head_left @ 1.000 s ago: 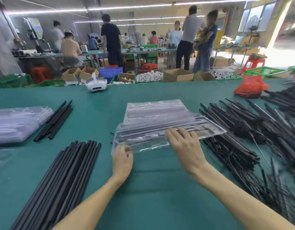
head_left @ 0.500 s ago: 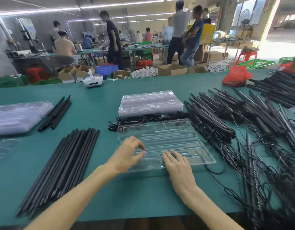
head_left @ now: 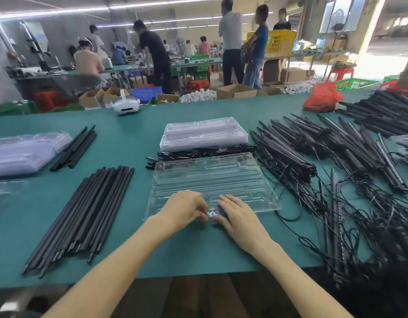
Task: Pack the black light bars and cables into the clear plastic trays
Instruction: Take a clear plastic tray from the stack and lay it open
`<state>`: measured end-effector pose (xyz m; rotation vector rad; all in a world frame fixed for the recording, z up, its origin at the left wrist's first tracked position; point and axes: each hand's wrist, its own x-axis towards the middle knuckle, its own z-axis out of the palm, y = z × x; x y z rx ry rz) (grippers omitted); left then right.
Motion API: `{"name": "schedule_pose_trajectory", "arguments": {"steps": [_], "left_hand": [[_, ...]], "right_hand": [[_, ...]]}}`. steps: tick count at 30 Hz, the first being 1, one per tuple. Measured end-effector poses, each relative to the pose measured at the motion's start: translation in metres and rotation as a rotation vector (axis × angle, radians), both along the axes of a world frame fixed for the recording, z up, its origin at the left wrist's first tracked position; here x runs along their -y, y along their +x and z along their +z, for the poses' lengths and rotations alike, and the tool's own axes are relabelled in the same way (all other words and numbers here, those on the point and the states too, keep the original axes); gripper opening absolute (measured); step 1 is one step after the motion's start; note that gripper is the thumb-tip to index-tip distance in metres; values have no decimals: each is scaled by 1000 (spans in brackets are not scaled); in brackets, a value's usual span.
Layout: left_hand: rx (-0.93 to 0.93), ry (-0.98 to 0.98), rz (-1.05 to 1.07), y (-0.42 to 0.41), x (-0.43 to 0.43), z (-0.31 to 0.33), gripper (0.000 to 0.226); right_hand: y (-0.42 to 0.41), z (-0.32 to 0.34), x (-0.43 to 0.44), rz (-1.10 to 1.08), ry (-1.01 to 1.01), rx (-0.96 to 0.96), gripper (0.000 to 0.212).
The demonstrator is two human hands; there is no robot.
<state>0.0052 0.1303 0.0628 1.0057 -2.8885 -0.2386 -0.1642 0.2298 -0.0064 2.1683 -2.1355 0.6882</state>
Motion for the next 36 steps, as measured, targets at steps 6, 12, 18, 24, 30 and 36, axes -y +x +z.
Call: {"name": "schedule_pose_trajectory", "arguments": {"steps": [6, 12, 18, 24, 30, 36], "left_hand": [[-44, 85, 74, -3, 5, 1, 14], [-28, 73, 89, -7, 5, 2, 12], [4, -1, 57, -9, 3, 2, 11], [34, 19, 16, -6, 5, 3, 10], [34, 4, 4, -5, 5, 2, 12], [32, 18, -2, -5, 7, 3, 11]], "right_hand": [[-1, -2, 3, -3, -29, 8, 58], [-2, -2, 4, 4, -7, -20, 54], [-2, -2, 6, -9, 10, -32, 51], [-2, -2, 4, -16, 8, 1, 52], [-1, -1, 4, -22, 15, 3, 51], [0, -1, 3, -26, 14, 6, 50]]}}
